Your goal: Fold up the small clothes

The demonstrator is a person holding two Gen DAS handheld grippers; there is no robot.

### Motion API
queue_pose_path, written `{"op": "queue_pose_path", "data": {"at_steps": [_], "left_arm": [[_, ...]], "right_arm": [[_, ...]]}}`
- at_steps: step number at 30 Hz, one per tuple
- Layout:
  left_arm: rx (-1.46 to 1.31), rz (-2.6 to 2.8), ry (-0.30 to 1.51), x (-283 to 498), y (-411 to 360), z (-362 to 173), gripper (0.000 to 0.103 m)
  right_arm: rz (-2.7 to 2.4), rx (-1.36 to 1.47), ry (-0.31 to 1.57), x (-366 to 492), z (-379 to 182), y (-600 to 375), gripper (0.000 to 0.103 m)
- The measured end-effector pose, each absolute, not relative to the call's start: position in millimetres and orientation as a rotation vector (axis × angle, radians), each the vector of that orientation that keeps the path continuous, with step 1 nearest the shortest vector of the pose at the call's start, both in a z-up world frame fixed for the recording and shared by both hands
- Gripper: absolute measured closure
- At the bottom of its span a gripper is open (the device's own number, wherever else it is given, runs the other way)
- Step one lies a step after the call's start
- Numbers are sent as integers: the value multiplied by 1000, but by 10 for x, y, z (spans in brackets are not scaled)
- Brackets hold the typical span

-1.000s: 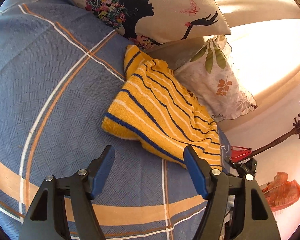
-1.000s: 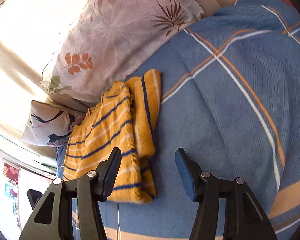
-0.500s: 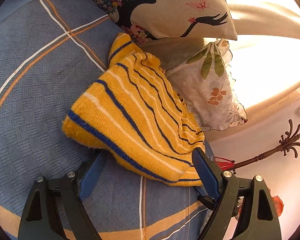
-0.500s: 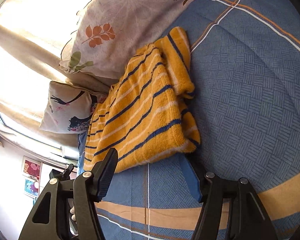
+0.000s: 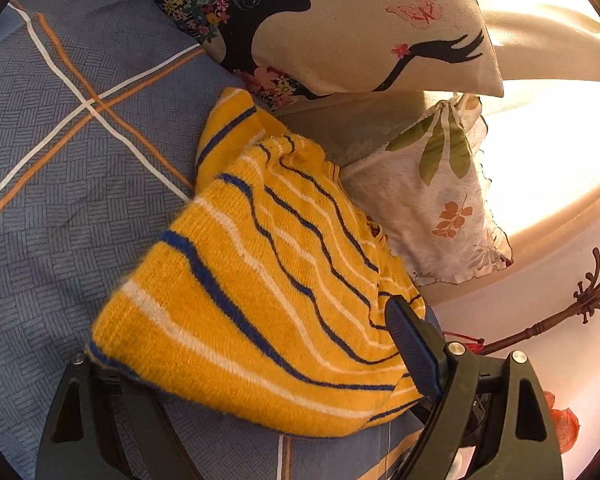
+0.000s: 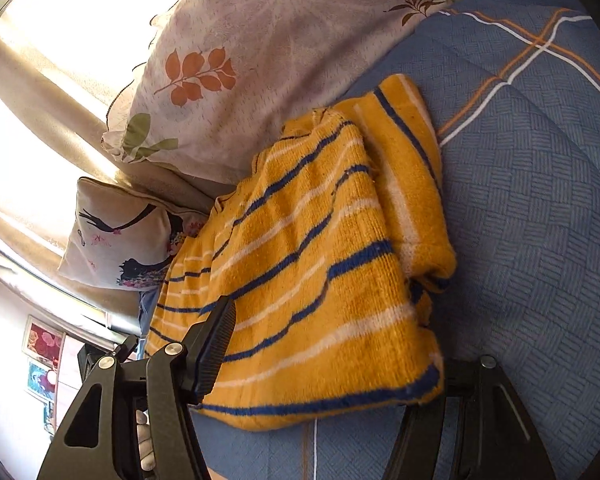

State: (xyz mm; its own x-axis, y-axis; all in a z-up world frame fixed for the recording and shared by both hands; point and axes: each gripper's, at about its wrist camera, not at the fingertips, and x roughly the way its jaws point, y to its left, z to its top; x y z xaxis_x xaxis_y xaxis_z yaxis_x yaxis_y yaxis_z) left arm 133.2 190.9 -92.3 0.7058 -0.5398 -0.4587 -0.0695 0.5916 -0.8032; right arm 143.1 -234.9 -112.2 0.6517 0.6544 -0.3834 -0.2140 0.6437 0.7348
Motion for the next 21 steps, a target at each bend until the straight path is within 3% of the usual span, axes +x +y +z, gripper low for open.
{"op": "queue_pose_path", "data": {"at_steps": [1, 2, 3, 4, 12, 21], "left_arm": [[-913, -294, 768, 1356, 1903, -922, 16], [-901, -278, 784, 1380, 1889, -919, 27], [-897, -269, 805, 1404, 1879, -942, 44], [-907, -276, 841, 1440, 1876, -996, 87], [-895, -269, 804, 1116, 1868, -824, 87], [-877, -280, 798, 590, 1876, -648, 95]], "right_arm": [[524, 696, 679, 1440, -1112, -2318, 36], [504, 676, 681, 1458, -1114, -2288, 47], [496, 668, 708, 1502, -1147, -2256, 76], [515, 701, 734, 1550, -1198, -2270, 83], [619, 805, 723, 1441, -1053, -2461, 89], [680, 816, 728, 1027, -984, -2596, 89]]}}
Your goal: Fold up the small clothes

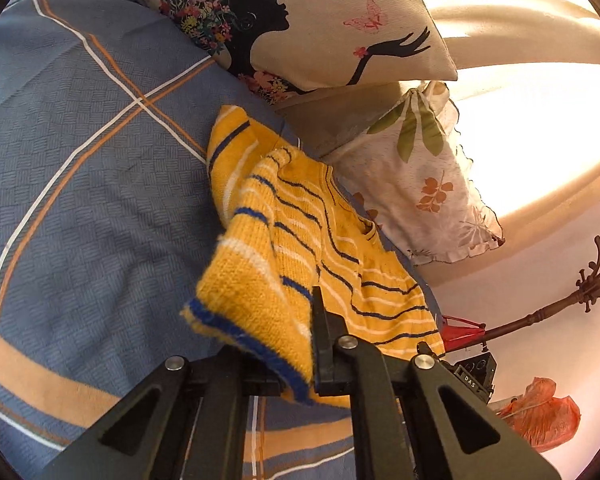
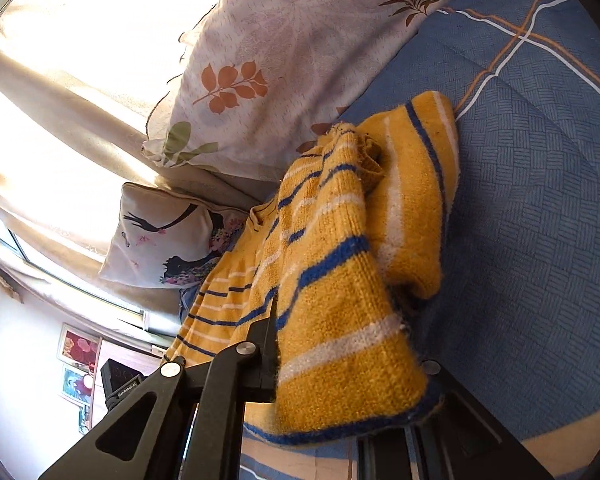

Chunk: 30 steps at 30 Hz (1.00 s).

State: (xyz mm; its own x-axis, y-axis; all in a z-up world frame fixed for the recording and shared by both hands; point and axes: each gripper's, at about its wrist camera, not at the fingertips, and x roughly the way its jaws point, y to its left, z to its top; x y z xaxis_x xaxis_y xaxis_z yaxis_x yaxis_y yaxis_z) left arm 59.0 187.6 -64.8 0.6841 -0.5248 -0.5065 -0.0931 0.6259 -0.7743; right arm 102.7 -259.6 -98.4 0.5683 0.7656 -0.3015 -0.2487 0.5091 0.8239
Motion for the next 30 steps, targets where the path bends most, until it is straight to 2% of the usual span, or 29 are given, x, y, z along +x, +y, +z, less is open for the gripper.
{"op": "queue_pose_path", "data": {"at_steps": [4, 7, 9, 11, 13, 15, 16, 18, 20, 23, 24, 28, 30], "left_arm": [[-875, -271, 813, 379, 1851, -738, 95], [-866, -246, 822, 247, 1839, -838, 95], [-878, -228, 811, 166, 1873, -889, 95], [-897, -206, 795, 86, 1932, -931, 95], [-922, -198, 778, 17, 1979, -963, 95], [-940, -198, 762, -41, 2006, -984, 94], [-937, -196, 756, -61, 2008, -984, 90], [-925, -198, 741, -71, 1996, -974, 72], [-925, -206, 734, -39, 1973, -968, 46], [-930, -229, 735, 62, 1911, -986, 32], [-927, -225, 745, 95, 1890, -1007, 31], [-983, -240, 753, 117, 1860, -1173, 31], [-975, -251, 737, 75, 1857, -1208, 53]], "right_arm": [[673, 791, 761, 829, -1105, -2649, 89], [615, 797, 798, 744, -1287, -2753, 83], [593, 836, 803, 672, -1414, -2914, 71], [587, 878, 771, 565, -1452, -3092, 70], [523, 877, 726, 424, -1418, -3268, 62], [460, 856, 671, 287, -1331, -3409, 49], [440, 837, 647, 225, -1264, -3449, 48], [424, 785, 604, 117, -1102, -3461, 46], [428, 696, 570, 35, -913, -3341, 42], [485, 542, 544, -8, -668, -2975, 41], [511, 498, 547, 11, -604, -2820, 41], [661, 361, 625, 197, -444, -2120, 41], [739, 289, 667, 281, -375, -1738, 41]]}}
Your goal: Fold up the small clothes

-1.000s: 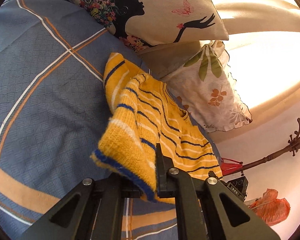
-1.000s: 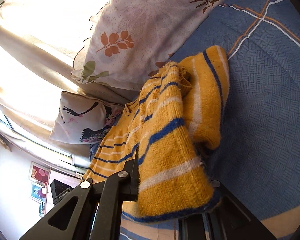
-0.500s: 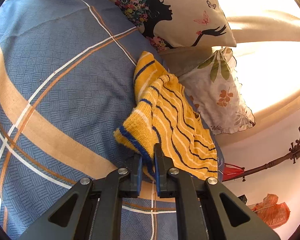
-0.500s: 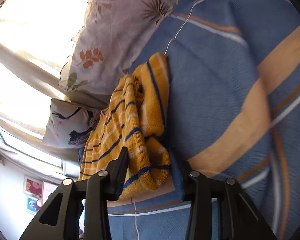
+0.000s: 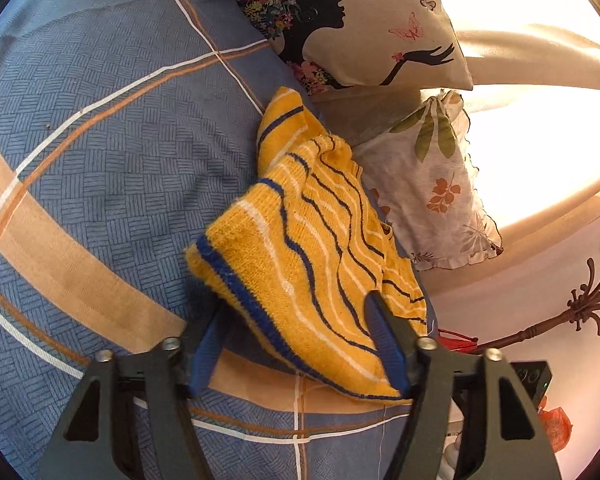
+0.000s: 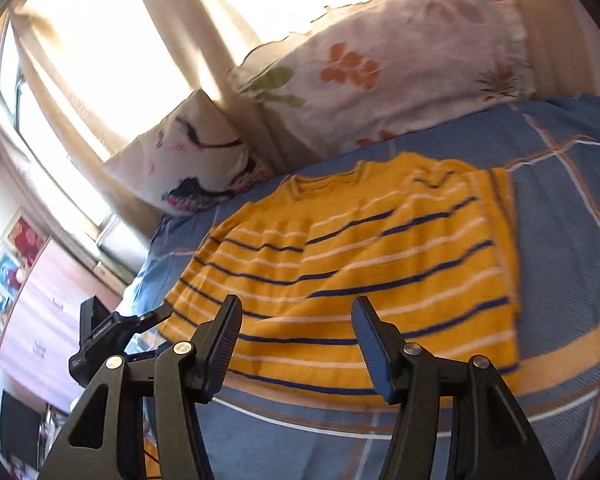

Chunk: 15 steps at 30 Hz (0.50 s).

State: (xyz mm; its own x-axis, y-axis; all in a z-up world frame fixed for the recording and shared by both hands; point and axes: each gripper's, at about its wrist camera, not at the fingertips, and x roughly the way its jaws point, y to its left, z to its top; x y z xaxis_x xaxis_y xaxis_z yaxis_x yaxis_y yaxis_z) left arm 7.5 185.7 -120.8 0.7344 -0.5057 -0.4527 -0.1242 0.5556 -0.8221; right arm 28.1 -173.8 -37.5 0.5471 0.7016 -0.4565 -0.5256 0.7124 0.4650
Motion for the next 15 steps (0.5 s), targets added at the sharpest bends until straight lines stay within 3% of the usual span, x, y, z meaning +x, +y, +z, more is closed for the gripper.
{"op": "queue_pose_path", "data": {"at_steps": [1, 2, 8, 15], "left_arm": [[-979, -277, 737, 77, 1854, -1236, 84], [-992, -288, 740, 75, 1863, -1270, 96], [-1022, -274, 721, 63, 1844, -1428, 96], [-1014, -279, 694, 34, 1828, -1478, 96]], "right_arm": [[774, 242, 685, 317, -343, -1520, 41], [802, 193, 701, 354, -319, -1302, 41], [923, -26, 839, 807, -171, 54, 41], [787, -213, 1012, 1373, -439, 1210, 41]]}}
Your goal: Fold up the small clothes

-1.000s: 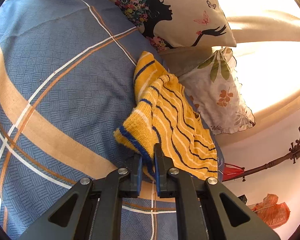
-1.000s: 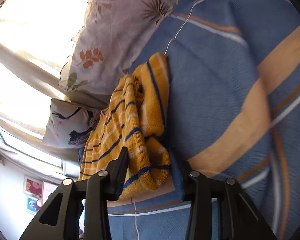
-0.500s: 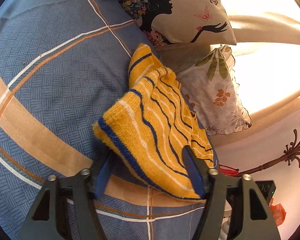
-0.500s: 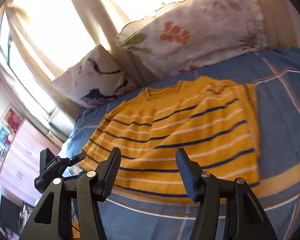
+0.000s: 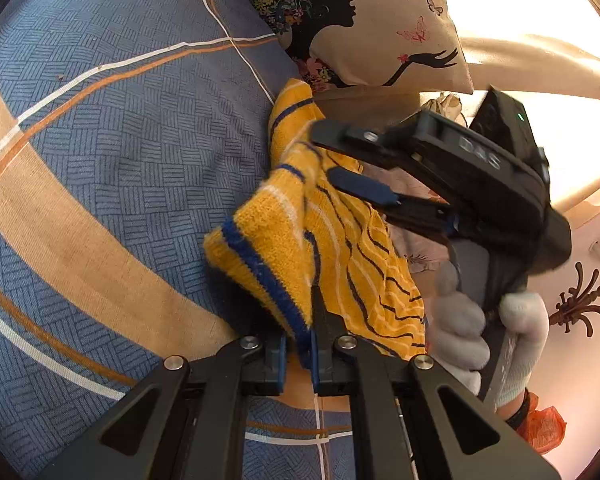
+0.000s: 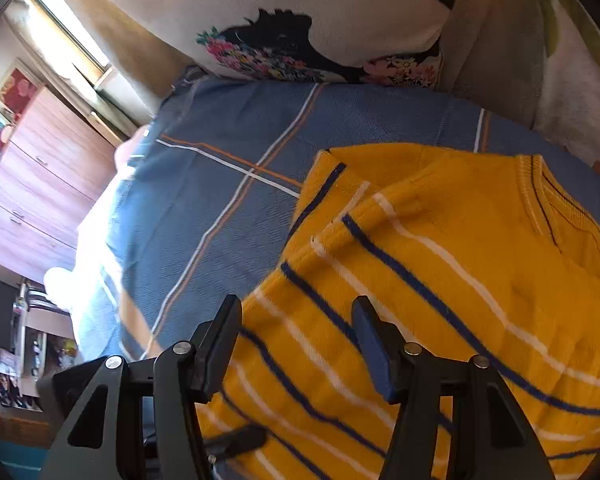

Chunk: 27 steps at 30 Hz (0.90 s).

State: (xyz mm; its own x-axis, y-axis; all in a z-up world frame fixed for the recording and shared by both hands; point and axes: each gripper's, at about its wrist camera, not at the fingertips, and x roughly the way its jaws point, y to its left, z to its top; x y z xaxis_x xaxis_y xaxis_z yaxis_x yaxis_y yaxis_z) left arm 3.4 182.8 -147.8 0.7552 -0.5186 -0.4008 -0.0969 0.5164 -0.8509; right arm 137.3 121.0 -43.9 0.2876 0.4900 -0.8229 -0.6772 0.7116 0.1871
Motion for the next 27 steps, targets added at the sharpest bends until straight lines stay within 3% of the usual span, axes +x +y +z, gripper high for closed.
{"op": "queue_pose_path", "data": {"at_steps": [4, 6, 11, 13, 15, 18, 21, 27], "left_arm": [[-1007, -280, 696, 35, 1816, -1480, 96], [-1008, -285, 695, 36, 1814, -1482, 96], [-1006, -286, 688, 16, 1814, -1485, 96], [-1008, -290, 685, -3, 1820, -1487, 96], [-1008, -289, 692, -9, 1823, -1483, 96], [-987, -274, 704, -3, 1796, -1424, 96], [-950, -277, 696, -37, 1719, -1265, 96], [-836, -349, 669, -36, 1288, -835, 96]], "right_arm": [[675, -396, 994, 1375, -574, 1625, 37], [634, -491, 985, 1332, -630, 1770, 28], [574, -637, 962, 1272, -705, 1925, 25], [574, -644, 951, 1284, -693, 1897, 30], [544, -673, 907, 1253, -677, 1847, 57], [543, -687, 857, 1185, -653, 1735, 77], [571, -620, 843, 1171, -549, 1549, 86], [686, -362, 816, 1259, -163, 770, 90]]}}
